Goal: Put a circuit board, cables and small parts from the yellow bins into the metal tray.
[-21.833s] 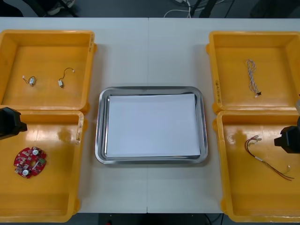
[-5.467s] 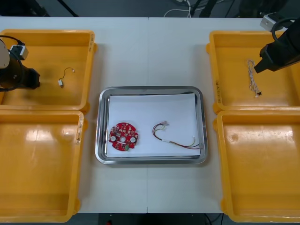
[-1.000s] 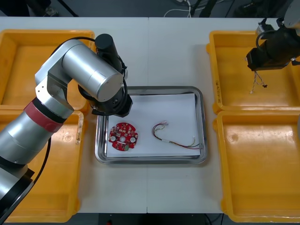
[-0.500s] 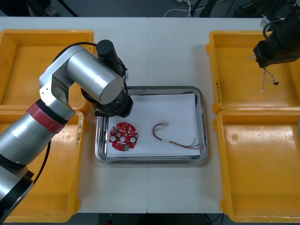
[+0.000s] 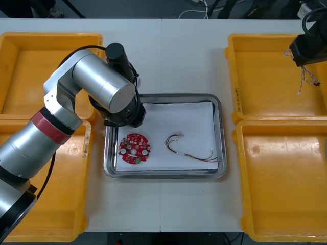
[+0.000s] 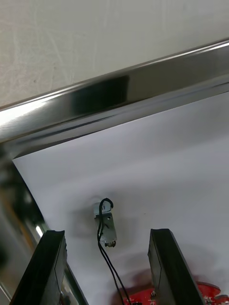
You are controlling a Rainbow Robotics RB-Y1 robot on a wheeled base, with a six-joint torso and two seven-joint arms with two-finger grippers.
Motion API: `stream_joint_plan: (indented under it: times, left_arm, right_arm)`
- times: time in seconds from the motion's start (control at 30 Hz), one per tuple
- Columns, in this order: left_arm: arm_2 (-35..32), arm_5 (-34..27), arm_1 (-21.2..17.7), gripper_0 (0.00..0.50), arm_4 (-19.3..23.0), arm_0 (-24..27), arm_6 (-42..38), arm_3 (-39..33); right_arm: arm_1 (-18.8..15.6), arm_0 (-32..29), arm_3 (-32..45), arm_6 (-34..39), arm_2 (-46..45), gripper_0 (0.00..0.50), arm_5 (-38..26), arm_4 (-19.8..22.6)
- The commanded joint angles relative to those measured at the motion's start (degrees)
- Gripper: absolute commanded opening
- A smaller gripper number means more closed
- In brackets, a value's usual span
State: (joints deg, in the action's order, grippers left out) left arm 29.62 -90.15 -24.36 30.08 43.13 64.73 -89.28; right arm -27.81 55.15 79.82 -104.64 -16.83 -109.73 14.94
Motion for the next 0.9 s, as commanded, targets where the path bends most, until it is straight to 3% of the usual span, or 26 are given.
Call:
stream_joint_plan:
  times: [0.03, 0.33, 0.5, 0.9]
  left_arm:
    - [0.79, 0.67, 0.81, 0.500, 1.12, 3.19, -3.74, -0.55]
    - [0.00, 0.32, 0.90, 0.500, 1.65, 3.28, -4.35, -1.87]
    - [-2.99, -5.04, 0.81, 0.500, 2.00, 4.07, -3.12, -4.41]
    - [-13.45, -16.02, -0.07, 0.500, 4.02, 6.09, 5.58, -6.79]
  right_arm:
    - [-1.01, -0.92, 5.26, -0.04, 0.40, 0.000, -0.27, 2.99]
    - [-0.57, -5.49, 17.21, 0.23, 5.76, 0.000, -0.27, 11.34]
    - [-0.40, -7.95, 24.16, 0.49, 10.59, 0.000, -0.27, 15.47]
    - [0.74, -9.53, 32.86, -0.12, 23.86, 0.000, -0.27, 18.11]
